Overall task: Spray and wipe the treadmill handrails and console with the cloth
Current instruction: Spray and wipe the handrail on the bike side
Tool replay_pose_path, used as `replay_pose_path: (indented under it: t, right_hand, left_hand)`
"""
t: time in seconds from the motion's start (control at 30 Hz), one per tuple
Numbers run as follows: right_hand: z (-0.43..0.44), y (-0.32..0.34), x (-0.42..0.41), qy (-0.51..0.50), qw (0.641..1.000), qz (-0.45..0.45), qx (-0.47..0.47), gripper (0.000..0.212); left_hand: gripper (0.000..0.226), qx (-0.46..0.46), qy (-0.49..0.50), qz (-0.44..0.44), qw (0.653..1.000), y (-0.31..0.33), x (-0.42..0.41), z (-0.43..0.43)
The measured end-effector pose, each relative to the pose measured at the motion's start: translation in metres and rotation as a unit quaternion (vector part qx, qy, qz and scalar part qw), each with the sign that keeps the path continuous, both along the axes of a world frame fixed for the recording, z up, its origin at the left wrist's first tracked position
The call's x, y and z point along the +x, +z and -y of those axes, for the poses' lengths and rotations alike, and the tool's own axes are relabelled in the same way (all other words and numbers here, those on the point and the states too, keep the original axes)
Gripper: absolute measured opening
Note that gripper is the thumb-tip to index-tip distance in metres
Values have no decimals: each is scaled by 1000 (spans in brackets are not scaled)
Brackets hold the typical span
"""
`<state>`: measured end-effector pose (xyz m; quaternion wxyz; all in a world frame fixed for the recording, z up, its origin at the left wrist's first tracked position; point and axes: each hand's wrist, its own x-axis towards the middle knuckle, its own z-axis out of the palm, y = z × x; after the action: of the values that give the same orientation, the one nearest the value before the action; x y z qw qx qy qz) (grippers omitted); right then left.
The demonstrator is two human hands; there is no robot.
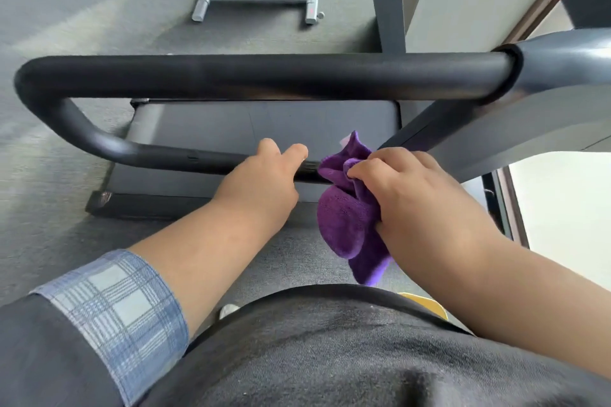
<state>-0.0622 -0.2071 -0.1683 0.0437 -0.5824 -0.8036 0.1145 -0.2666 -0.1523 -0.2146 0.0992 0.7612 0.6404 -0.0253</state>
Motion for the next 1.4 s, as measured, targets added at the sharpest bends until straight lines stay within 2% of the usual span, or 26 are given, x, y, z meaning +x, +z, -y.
replay_pose_path:
  t: [0.1, 0.23, 0.37, 0.53, 0.67, 0.8, 0.93, 1.1, 1.27, 1.4]
  right_hand:
    - [-7, 9, -9, 17, 1000, -7, 25, 64]
    - [-31, 17, -25, 29, 998, -11, 49, 50]
    - [-61, 2, -44, 7, 999, -44, 9, 59]
    - [-73, -59, -51, 11, 993, 101, -61, 81]
    - [-75, -77, -52, 4, 995, 99, -31, 83]
    - [-88, -80, -71, -10, 993, 99, -66, 66]
    - [-93, -81, -90, -12, 988, 136, -72, 45]
    - [-92, -84, -102, -19, 987, 152, -41, 43]
    - [-97, -82, -148, -5, 986, 165, -38, 53]
    - [-102, -79, -188, -1, 987, 155, -33, 47]
  left_hand:
    - [43, 4, 29, -7, 1000, 7, -7, 10]
    - [49, 17, 90, 35, 995, 12, -30, 36]
    - [53, 10, 132, 61, 989, 6, -49, 63]
    - [55, -6, 181, 78, 980, -1, -66, 89]
    - [54, -15, 197, 87, 976, -5, -80, 101]
    - [54, -17, 207, 104, 973, -7, -98, 108]
    - [55, -21, 201, 105, 974, -9, -118, 111]
    - [55, -26, 202, 130, 970, -12, -143, 105]
    - [55, -11, 170, 162, 972, -12, -166, 91]
    - [55, -3, 142, 182, 973, -16, -182, 83]
